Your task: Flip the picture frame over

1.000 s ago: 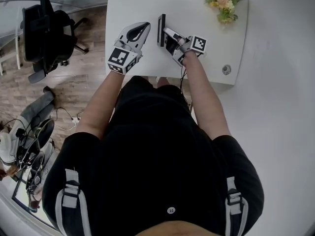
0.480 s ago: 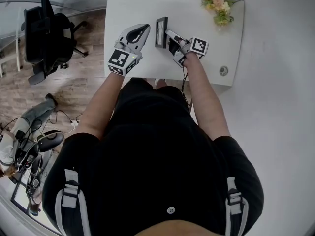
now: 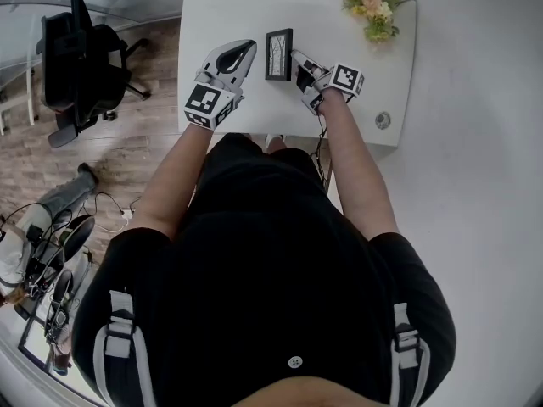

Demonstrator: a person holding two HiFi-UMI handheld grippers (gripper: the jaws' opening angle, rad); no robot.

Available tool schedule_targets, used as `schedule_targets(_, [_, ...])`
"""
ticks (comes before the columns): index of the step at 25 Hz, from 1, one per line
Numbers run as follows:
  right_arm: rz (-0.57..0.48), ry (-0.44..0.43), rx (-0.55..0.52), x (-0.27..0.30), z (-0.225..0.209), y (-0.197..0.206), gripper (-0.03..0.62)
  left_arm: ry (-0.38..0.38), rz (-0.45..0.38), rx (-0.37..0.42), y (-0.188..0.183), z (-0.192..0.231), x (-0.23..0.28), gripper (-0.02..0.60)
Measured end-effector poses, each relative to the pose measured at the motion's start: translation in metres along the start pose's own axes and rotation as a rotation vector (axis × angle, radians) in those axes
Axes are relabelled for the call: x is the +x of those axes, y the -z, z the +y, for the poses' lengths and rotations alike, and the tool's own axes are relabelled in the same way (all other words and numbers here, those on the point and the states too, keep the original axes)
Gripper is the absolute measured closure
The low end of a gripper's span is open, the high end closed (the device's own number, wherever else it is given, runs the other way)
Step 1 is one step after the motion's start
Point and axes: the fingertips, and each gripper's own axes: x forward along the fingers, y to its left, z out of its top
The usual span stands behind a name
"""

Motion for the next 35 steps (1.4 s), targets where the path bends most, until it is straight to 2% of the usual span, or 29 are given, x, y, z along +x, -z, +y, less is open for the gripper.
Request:
schedule_targets(5, [-0.009,0.064,-0.062,-0.005,-0.006,-0.005,0.562,-0.005,0.003,0.008,0.0,0.002,-0.003,0.578])
schedule_targets(9, [-0.03,0.19,-0.213,-0.018,-0.012,-0.019,0.562,-0.01,-0.006,0.018,-0.005,-0.001,-0.004,0.578])
schedule_targets(11, [-0.046,0.215,-0.272,-0.023,-0.006,-0.026,0.562,-0.011,-0.008,0.021,-0.008,-0.002,-0.004,0.578])
schedule_targets(15, [-0.05,0.2,-0.393,-0.03,0.024,-0.035,0.562,-0.012,-0.021,0.028,-0.018,-0.008,-0.004,0.578])
schedule_targets(23, [0.017,0.126,-0.817,-0.045,0.134,-0.025,0.562,-0.019,-0.036,0.068,-0.049,-0.027,-0.014,0.578])
schedule_targets(29, [-0.068,0.098,-1.151,-0.066,0.218,-0.02,0.562,0.008,-0.073,0.168,-0.084,-0.055,-0.023,0.578])
schedule_targets(35, [-0.134,0.083,-1.347,-0.084,0.268,-0.008,0.583,0.042,-0.098,0.174,-0.109,-0.073,-0.029,0.578])
